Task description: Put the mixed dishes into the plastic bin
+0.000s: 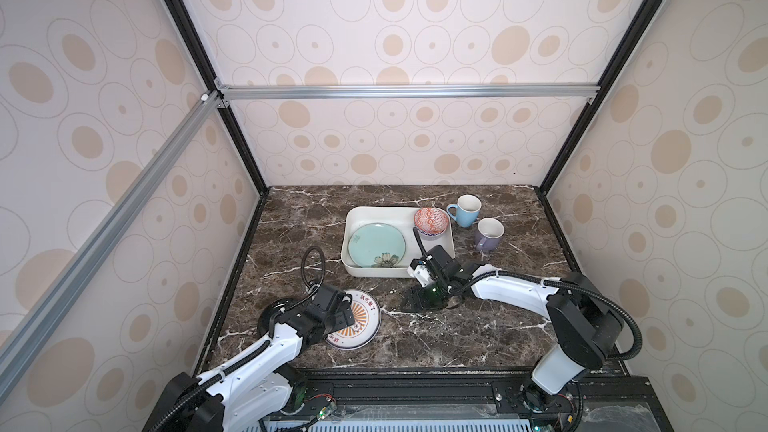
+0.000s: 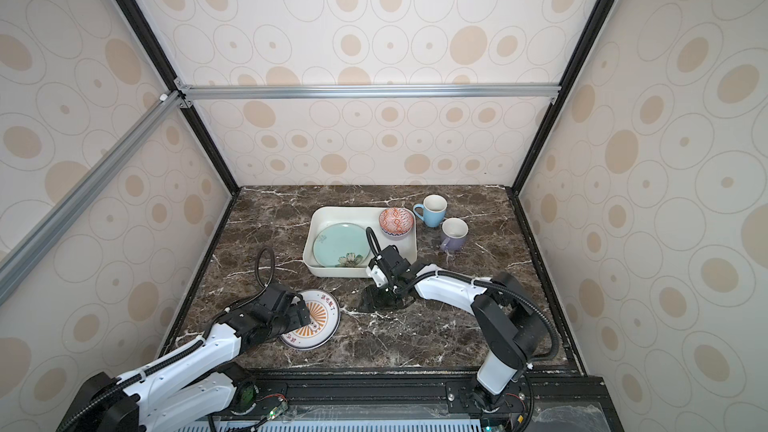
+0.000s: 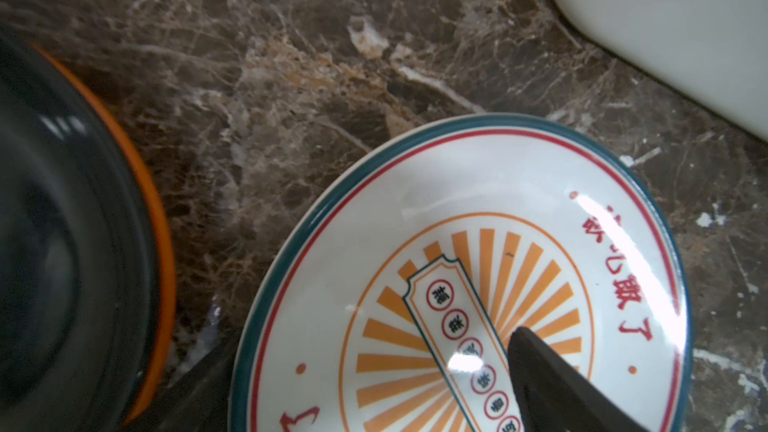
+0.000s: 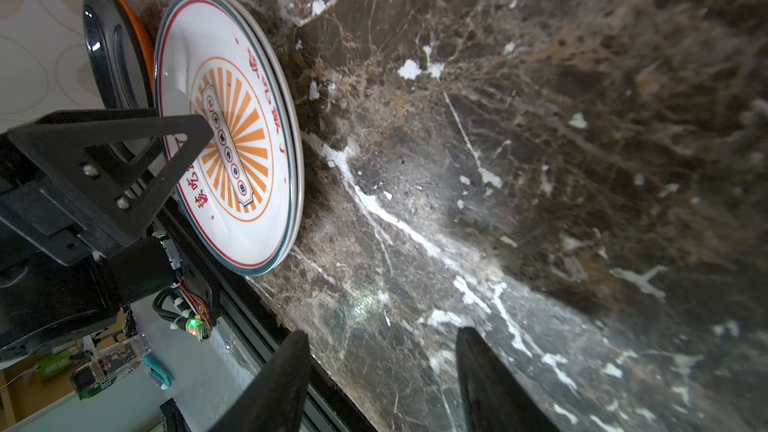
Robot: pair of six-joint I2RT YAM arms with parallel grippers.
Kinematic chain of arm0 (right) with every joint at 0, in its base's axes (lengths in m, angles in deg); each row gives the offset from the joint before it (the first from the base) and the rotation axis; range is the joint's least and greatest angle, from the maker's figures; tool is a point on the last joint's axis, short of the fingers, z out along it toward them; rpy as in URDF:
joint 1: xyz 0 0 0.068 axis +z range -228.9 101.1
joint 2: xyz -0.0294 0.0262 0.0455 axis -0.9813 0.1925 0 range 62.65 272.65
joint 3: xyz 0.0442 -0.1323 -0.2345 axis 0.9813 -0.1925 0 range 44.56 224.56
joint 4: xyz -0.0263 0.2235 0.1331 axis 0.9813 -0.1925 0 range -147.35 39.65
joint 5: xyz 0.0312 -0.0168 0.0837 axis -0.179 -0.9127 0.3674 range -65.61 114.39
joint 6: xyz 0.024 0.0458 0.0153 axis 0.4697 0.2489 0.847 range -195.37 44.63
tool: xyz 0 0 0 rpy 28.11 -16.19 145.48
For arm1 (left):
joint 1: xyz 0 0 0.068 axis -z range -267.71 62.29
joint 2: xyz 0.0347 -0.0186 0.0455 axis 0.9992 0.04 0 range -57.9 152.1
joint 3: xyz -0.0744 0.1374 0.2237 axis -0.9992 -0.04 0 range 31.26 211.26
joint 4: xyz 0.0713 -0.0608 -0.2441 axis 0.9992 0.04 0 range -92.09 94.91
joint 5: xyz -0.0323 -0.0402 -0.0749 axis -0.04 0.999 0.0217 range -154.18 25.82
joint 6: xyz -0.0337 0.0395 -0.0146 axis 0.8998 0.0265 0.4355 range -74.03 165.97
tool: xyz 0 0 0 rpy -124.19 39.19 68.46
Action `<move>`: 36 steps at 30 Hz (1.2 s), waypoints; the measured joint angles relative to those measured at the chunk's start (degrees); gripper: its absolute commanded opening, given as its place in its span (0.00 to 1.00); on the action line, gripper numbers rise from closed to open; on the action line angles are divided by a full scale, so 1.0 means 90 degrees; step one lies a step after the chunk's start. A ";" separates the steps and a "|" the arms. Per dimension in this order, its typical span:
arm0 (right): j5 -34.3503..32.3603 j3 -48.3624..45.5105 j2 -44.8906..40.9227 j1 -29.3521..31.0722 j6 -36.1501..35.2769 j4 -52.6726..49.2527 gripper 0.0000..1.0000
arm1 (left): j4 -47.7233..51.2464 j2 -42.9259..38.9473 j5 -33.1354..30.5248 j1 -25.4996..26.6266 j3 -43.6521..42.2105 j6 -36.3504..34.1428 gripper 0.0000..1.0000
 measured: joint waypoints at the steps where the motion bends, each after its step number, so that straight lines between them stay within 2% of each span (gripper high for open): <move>1: 0.0000 -0.0029 -0.0039 -0.0007 0.0002 0.0000 0.59 | -0.0056 0.0056 0.0007 0.0034 0.0000 -0.0002 0.93; 11: -0.0143 -0.0391 -0.0415 -0.0085 0.0022 -0.0032 0.59 | -0.0991 0.1122 -0.0092 0.0724 0.0359 -0.0002 0.87; 16: -0.0274 -0.0619 -0.0753 -0.0194 0.0019 -0.0148 0.59 | -0.1379 0.2018 -0.0107 0.1263 0.0896 0.0002 0.83; 23: -0.0461 -0.0797 -0.1173 -0.0323 0.0010 -0.0342 0.59 | -0.1744 0.2965 -0.0078 0.1880 0.1613 0.0000 0.82; 28: -0.0539 -0.0874 -0.1273 -0.0389 0.0007 -0.0471 0.59 | -0.1659 0.2970 -0.0073 0.1943 0.1671 0.0000 0.78; 33: -0.0602 -0.0918 -0.1275 -0.0401 0.0010 -0.0539 0.59 | -0.1127 0.2433 -0.0243 0.1960 0.1644 0.0000 0.75; 36: -0.0624 -0.0918 -0.1275 -0.0401 0.0015 -0.0556 0.58 | -0.0930 0.1933 -0.0393 0.1960 0.1586 -0.0022 0.64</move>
